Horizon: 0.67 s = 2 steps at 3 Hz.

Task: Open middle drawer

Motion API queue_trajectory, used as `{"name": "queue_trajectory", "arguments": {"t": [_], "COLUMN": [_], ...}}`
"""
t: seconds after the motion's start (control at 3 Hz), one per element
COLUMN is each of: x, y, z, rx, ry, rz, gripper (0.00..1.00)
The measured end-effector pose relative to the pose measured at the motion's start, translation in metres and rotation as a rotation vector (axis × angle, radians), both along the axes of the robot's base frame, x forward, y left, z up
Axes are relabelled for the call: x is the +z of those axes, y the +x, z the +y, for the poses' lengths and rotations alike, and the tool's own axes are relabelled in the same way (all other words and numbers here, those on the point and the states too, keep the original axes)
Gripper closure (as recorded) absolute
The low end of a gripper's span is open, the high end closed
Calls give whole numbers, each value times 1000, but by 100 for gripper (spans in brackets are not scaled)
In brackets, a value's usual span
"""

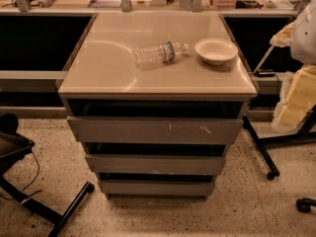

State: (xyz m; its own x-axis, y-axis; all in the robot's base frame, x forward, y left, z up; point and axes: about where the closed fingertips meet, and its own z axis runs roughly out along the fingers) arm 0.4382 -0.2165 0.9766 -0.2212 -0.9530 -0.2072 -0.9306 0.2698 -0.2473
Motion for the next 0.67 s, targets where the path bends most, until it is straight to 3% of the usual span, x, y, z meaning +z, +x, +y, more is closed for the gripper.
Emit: {"name": "queue_trajectory", "arguments": {"t": [0.33, 0.67], "x": [0, -23], "y": [0, -6], "z": [0, -2], "rx": [0, -4], "ry": [0, 19], "rz": [0, 8], "gripper": [0, 0]}}
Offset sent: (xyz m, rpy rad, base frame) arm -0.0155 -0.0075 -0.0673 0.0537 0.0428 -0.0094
